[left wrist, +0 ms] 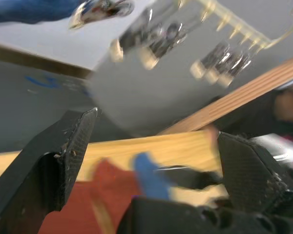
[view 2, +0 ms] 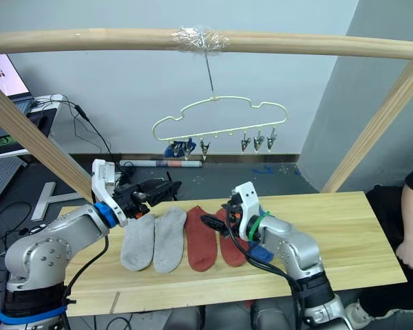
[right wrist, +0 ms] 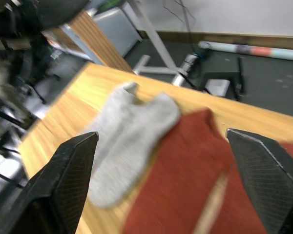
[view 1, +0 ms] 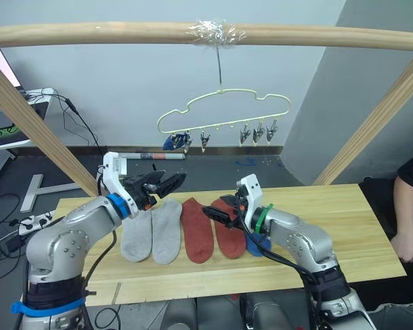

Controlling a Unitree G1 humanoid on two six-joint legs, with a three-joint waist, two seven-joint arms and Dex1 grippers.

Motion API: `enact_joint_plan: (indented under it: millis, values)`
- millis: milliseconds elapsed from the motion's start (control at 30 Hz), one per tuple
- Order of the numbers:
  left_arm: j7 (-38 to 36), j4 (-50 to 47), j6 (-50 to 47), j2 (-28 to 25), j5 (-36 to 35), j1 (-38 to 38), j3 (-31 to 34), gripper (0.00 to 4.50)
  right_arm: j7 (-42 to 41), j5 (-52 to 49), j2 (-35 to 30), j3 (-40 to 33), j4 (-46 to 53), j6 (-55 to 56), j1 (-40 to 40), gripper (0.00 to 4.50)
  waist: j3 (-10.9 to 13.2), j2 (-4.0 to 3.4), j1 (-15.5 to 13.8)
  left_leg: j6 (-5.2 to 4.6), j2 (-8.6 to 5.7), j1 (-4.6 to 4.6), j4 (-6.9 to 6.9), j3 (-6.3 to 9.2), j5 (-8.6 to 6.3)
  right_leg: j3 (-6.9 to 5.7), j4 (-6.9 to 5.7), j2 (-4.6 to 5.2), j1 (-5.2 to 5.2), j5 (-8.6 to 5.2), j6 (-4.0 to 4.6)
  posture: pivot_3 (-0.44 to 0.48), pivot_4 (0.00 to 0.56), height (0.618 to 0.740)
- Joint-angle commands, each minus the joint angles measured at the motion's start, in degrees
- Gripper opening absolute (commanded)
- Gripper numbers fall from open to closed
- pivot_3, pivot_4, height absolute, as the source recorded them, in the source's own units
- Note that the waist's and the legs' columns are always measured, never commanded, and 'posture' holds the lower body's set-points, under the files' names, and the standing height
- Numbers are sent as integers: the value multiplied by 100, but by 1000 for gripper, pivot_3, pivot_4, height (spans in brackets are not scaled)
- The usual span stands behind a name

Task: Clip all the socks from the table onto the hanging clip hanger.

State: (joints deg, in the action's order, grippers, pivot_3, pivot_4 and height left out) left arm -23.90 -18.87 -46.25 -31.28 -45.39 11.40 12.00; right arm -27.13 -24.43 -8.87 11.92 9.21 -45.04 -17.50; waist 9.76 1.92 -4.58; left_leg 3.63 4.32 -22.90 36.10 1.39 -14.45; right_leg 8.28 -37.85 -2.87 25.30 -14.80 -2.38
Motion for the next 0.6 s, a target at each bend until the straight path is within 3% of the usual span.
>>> enact_joint_plan:
  millis: [33, 67, 167, 267, 600]
  values:
    - [-127, -479, 892, 88, 789, -93, -450, 4500, -70, 40, -302, -77, 748, 124, 143, 4477, 1, -1, 1, 0, 0, 0, 0, 1, 0, 0, -1, 0, 0, -2, -4, 264, 165, 740]
    - [-128, -536, 1116, 130, 1013, -136, -588, 4500, -89, 37, -417, -107, 919, 108, 205, 4477, 3, -4, 0, 0, 0, -1, 0, 1, 0, 0, 0, 0, 0, -6, -11, 264, 165, 740]
    - [15, -594, 1888, 390, 1842, -160, -1161, 3894, -262, 69, -997, -185, 1633, 155, 429, 4500, 4, -6, -3, 0, -2, -2, 0, -4, 0, 6, 6, 3, -2, -7, -11, 248, 165, 740]
    - [132, -574, 2272, 715, 2390, -128, -1668, 3022, -413, -116, -1446, -383, 2297, 109, 591, 4500, 4, -5, -7, -1, -7, -3, 2, -4, 0, 7, 7, 7, -4, -6, -12, 235, 165, 740]
    - [554, -318, 2883, 1460, 3409, -194, -2211, 3022, -255, -552, -1723, -866, 2966, -183, 442, 4500, 4, -4, 33, -5, -9, 5, 15, -2, 0, 12, -10, 4, -10, -4, -14, 208, 154, 740]
